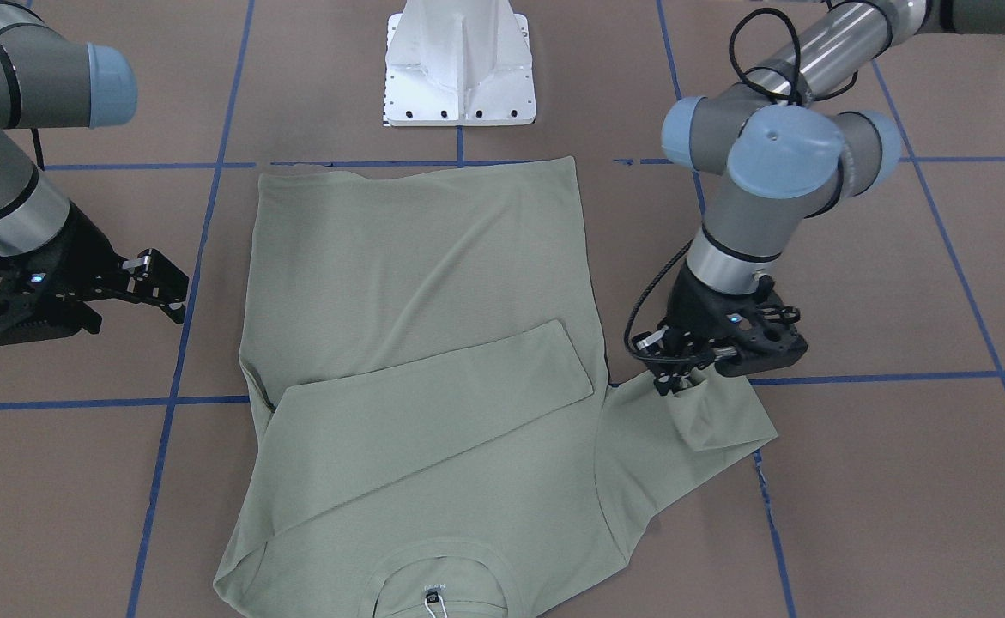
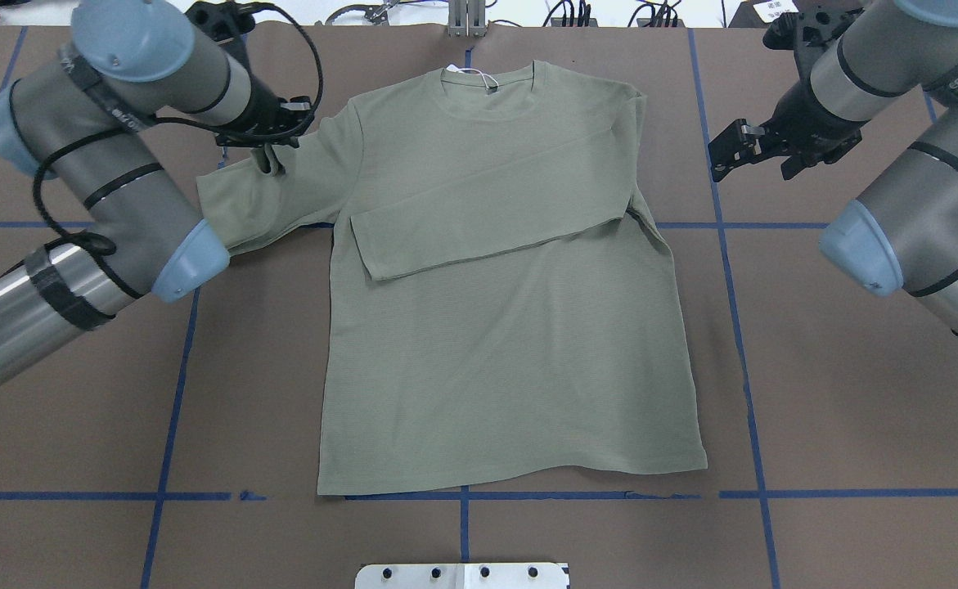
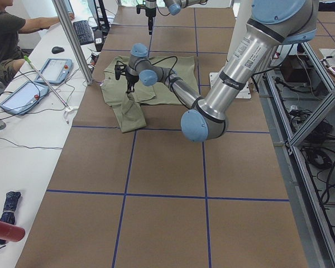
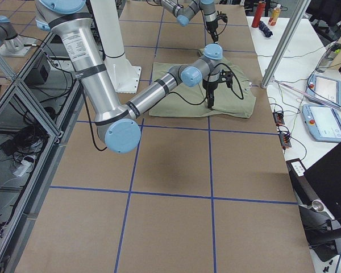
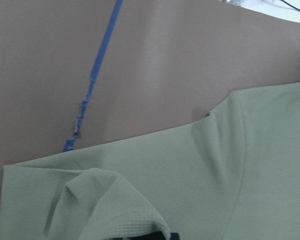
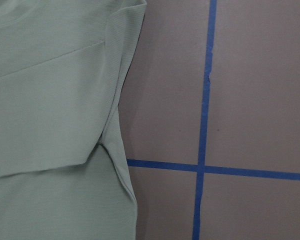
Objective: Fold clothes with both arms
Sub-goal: 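Carry the sleeve with the left gripper across the shirt body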
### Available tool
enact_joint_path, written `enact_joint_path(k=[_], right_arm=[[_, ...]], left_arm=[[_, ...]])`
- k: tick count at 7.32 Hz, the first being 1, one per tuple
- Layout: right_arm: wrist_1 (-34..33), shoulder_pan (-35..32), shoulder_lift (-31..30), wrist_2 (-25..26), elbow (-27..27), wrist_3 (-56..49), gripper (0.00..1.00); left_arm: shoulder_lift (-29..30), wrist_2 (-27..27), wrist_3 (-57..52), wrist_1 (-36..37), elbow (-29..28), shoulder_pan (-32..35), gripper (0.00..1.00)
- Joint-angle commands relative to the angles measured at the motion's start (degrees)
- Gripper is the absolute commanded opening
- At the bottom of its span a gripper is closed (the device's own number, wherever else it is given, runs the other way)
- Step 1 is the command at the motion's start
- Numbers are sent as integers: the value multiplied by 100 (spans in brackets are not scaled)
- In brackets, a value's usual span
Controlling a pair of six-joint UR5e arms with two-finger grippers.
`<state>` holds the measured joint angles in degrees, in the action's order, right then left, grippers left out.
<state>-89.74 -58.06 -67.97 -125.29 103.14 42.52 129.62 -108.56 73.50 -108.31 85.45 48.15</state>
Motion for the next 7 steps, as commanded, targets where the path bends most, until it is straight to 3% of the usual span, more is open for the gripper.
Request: enact_joint_path(k=[1, 2, 5, 7], right_arm=[[9, -344, -382, -449, 40, -408, 100], [9, -598, -671, -731, 48, -846, 100], [0, -979, -1139, -848, 49, -1465, 100], [0, -979, -1157, -848, 48, -1465, 100]], left_arm=[[1488, 246, 601, -32, -1165, -445, 0], [2226, 291, 866, -59, -1814, -639, 0], [3249, 501, 1526, -270, -2240, -1472, 0], [3385, 1195, 1694, -1197, -2942, -1870, 0]])
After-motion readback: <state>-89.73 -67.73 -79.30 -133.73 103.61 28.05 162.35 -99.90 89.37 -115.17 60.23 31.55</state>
